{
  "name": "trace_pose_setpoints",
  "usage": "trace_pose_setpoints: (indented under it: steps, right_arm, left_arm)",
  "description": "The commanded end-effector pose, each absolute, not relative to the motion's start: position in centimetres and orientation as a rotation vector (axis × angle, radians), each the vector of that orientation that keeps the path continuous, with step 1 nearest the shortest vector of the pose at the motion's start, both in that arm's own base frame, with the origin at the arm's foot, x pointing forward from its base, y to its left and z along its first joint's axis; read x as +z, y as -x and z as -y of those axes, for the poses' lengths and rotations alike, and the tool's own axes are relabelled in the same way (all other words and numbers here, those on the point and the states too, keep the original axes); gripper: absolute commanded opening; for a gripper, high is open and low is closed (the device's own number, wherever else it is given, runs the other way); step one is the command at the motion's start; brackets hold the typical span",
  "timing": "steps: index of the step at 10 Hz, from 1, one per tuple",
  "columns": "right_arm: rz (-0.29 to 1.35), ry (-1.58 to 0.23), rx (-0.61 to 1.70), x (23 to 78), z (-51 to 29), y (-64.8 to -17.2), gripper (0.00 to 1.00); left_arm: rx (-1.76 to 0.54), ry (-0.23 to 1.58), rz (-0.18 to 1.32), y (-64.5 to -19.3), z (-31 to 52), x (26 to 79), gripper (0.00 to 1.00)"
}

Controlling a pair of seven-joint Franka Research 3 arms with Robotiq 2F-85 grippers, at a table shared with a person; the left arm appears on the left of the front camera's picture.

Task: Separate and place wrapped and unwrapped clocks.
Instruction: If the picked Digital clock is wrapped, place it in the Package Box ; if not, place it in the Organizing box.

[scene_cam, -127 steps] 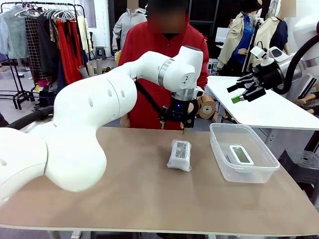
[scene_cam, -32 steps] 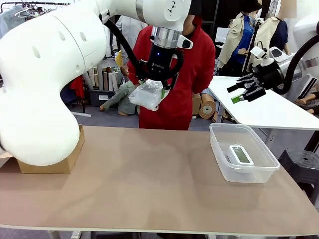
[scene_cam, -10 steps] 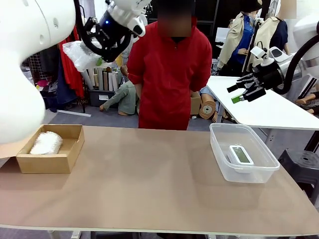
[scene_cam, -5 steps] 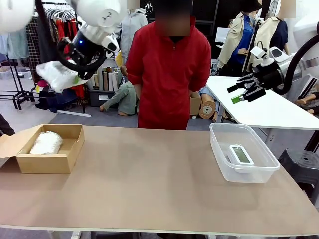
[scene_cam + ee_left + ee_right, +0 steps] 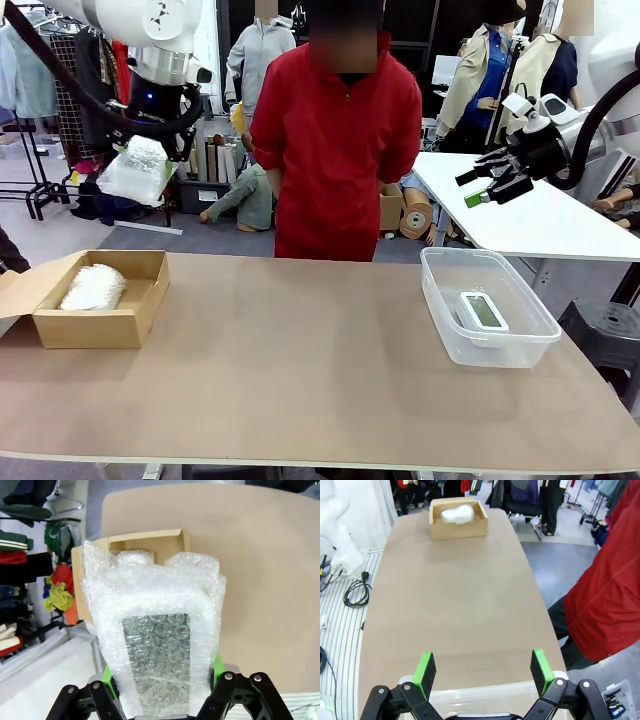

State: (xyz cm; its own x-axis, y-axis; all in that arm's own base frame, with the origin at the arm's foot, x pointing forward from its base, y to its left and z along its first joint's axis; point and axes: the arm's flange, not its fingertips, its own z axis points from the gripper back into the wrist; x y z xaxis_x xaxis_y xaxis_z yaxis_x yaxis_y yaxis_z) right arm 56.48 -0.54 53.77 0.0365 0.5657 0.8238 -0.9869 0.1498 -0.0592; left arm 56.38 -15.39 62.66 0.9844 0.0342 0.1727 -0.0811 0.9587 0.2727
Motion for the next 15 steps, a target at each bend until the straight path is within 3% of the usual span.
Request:
trace_pose_setpoints:
  steps: [1, 7, 15]
  right_arm:
    - [0.846, -0.638, 1.343, 53.9, 0.5, -56.3, 1.0]
    - [0.846, -0.638, 1.343, 53.9, 0.5, -56.3, 1.0]
    - [0.846, -0.638, 1.343, 53.9, 0.5, -56.3, 1.0]
  left_arm:
    - [0.025, -0.311, 0.145, -56.0, 15.7, 63.0, 0.0]
    - [0.036, -0.296, 0.141, -55.9, 16.3, 62.3, 0.0]
    - [0.098, -0.289, 0.097, -59.1, 9.7, 52.2, 0.0]
